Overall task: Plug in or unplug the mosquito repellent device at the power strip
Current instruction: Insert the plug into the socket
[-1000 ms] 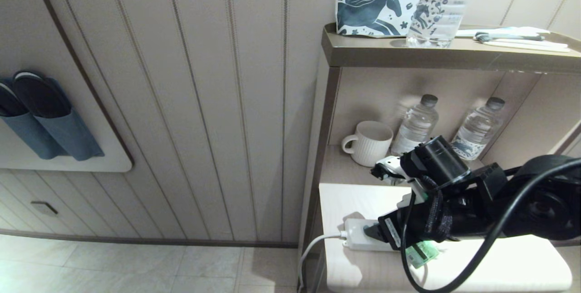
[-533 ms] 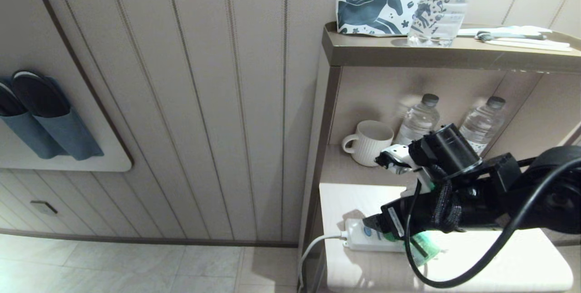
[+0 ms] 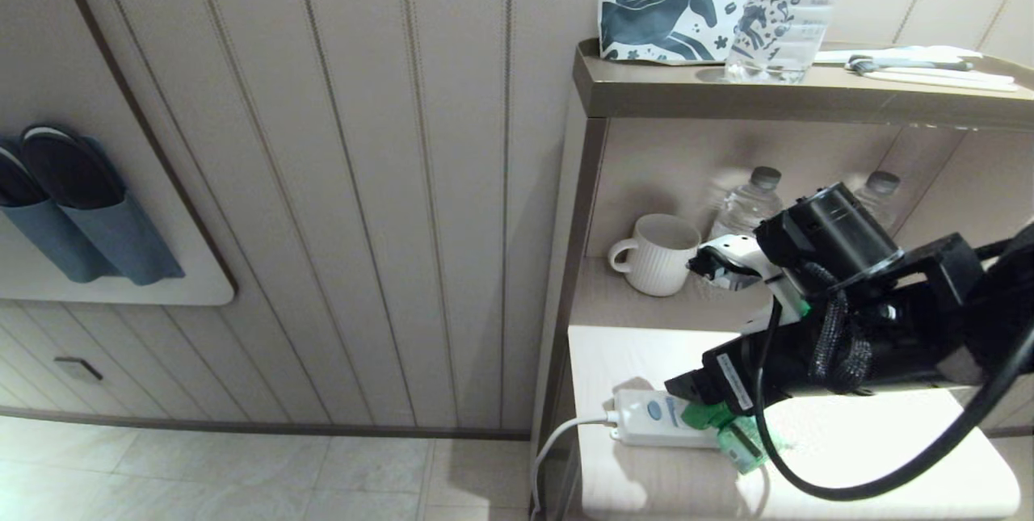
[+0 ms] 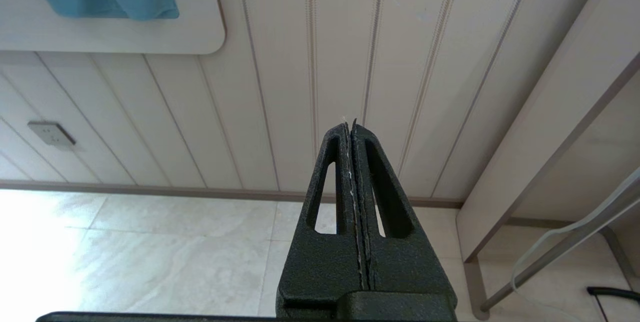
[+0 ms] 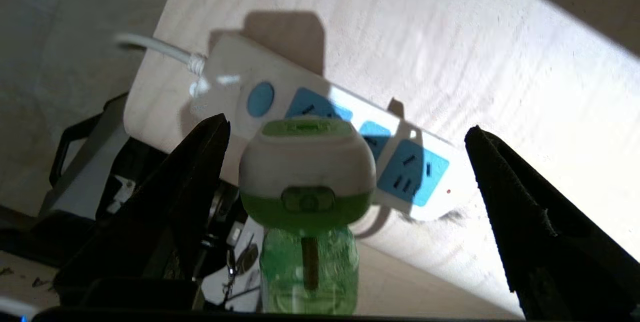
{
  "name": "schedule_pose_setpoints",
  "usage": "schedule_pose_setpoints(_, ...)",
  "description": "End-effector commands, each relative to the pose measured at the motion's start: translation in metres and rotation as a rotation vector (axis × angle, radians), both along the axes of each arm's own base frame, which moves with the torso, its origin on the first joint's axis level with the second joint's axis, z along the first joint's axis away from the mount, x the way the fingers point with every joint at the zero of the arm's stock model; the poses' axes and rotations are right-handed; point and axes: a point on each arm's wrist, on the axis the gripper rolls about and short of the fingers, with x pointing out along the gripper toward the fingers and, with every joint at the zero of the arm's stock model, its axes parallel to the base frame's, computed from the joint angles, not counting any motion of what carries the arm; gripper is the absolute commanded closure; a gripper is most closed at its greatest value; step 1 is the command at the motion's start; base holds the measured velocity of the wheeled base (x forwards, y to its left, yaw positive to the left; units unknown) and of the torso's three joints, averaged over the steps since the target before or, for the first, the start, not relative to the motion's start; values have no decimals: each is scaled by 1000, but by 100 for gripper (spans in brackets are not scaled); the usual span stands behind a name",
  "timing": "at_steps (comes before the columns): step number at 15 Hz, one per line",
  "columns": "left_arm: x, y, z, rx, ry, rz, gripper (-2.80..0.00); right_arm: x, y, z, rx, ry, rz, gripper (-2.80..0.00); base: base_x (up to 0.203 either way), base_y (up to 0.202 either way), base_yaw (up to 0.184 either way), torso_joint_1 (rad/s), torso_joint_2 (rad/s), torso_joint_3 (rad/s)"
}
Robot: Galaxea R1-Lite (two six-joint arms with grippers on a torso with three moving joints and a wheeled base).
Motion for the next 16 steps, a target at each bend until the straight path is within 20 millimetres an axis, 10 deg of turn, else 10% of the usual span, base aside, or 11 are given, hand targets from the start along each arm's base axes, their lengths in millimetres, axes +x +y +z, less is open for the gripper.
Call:
schedule_pose_setpoints(1, 0, 0, 0, 0, 1, 0, 0, -1, 0, 10, -8, 8, 0, -280, 0, 0, 0, 0, 0, 0)
schedule_pose_setpoints(16, 0, 0, 0, 0, 1, 0, 0, 11, 16, -12, -74, 111, 41, -280, 0, 0, 0, 0, 0, 0)
